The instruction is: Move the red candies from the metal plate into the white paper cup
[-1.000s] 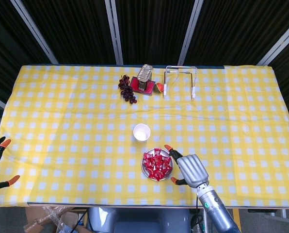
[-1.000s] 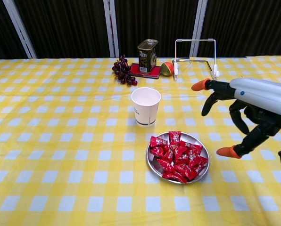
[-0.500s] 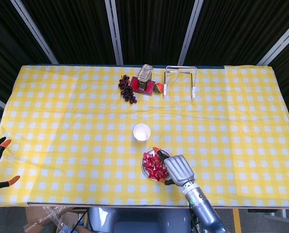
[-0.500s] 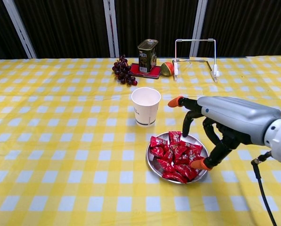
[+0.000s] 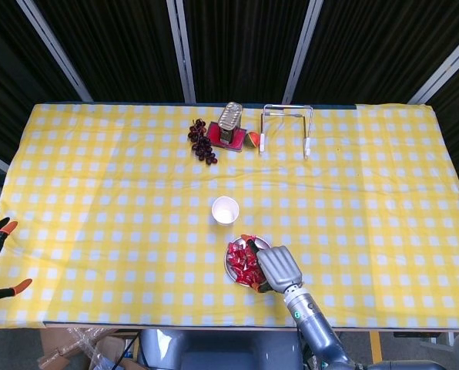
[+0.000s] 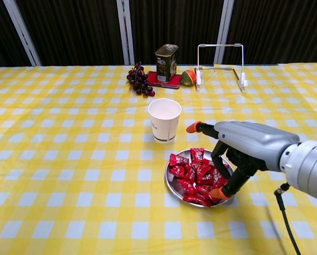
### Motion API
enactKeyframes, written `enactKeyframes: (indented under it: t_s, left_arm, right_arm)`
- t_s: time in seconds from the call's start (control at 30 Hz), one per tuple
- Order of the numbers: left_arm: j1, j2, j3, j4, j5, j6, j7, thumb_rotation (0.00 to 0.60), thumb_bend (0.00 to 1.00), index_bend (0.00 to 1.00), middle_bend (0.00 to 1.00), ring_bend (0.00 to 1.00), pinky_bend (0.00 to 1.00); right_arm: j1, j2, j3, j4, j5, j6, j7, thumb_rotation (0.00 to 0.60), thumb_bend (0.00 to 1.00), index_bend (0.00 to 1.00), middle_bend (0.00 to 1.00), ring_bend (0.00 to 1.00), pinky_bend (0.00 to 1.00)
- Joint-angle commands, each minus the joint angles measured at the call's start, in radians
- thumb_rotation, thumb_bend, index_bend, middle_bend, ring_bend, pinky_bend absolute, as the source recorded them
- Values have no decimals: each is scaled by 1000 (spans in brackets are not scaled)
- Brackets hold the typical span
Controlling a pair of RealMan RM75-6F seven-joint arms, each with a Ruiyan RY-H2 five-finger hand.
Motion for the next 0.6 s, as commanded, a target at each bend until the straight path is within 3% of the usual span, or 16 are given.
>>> enactKeyframes:
  t_s: [0.03, 0.6]
  left_arm:
    - [-1, 1, 0, -1, -1, -2, 0, 600, 34, 0, 0, 0, 0]
    - [-4, 5, -1, -10, -13, -13, -1, 600, 34, 0, 0, 0, 0]
  right_arm:
    - [15, -18, -3, 18, 31, -2, -4, 600, 246, 62, 718, 882, 1000]
    - [71, -90, 25, 57, 115, 8, 23, 600, 247, 66, 718, 882, 1000]
